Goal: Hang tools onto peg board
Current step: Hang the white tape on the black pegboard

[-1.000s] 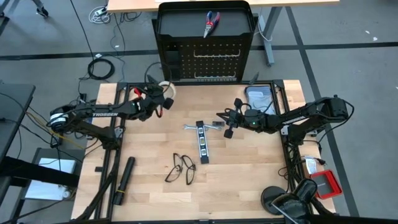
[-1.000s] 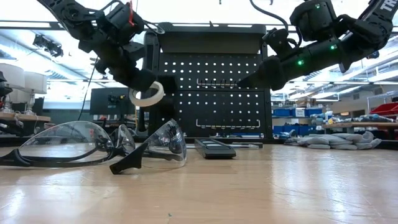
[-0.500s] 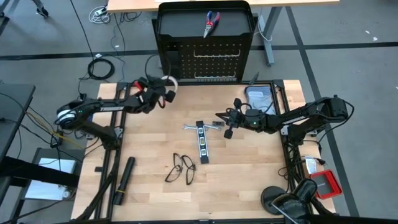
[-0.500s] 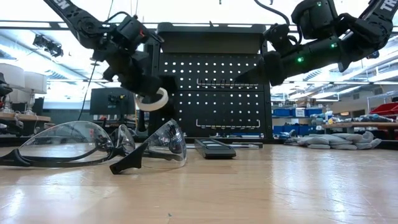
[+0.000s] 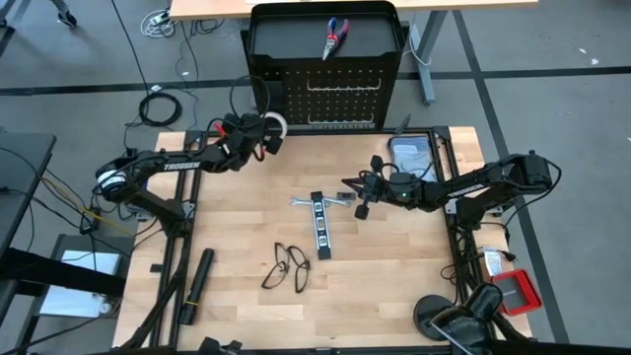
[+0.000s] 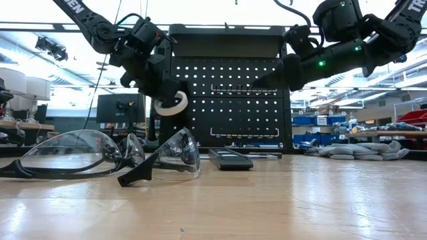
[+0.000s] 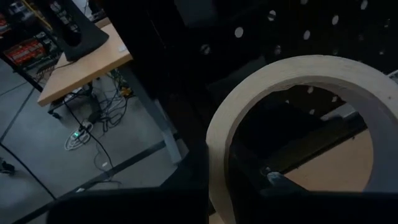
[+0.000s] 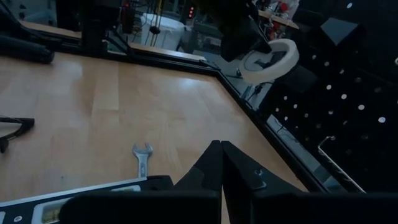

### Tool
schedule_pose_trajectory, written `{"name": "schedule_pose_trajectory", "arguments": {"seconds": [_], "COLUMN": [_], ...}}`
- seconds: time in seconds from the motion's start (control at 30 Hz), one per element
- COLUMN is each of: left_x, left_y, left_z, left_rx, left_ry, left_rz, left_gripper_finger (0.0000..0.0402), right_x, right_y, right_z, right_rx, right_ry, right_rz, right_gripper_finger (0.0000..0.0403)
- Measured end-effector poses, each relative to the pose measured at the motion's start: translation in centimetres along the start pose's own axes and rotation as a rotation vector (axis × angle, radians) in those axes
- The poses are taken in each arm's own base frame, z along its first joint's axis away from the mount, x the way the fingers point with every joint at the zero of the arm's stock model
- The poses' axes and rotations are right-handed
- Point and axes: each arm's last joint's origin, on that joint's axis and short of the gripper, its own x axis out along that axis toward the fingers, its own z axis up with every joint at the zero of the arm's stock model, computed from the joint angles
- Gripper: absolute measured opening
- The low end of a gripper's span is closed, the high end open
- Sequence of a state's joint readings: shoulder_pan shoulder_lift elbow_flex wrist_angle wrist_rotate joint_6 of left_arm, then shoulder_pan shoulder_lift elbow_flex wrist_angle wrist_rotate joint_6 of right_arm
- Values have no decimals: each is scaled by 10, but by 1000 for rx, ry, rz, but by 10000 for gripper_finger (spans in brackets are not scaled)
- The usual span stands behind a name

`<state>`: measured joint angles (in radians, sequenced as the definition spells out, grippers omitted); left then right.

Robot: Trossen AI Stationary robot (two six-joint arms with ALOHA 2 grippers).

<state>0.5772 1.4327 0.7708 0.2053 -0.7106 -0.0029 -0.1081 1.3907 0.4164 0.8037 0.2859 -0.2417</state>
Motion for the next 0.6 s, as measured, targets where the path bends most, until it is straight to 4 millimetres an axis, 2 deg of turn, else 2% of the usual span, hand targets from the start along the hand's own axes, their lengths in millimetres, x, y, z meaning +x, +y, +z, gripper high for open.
{"name": "schedule_pose_trajectory", "arguments": {"seconds": [0.3, 0.47, 0.6], "left_x": [19, 24, 26], "left_y": [-13, -12, -9], "left_z": [-1, -3, -3], "left_rx": [59, 90, 92], "left_ry": [46, 56, 62], "left_rz": [4, 48, 72], "left_gripper_finger": [26, 30, 50], "right_x": [0, 0, 0], "right_y": [0, 0, 0], "right_z": [1, 1, 1], "right_rx": [7, 6, 6], "right_ry": [-10, -9, -13], "right_rz": [-1, 0, 13], "right_gripper_finger": [22, 14, 14]}}
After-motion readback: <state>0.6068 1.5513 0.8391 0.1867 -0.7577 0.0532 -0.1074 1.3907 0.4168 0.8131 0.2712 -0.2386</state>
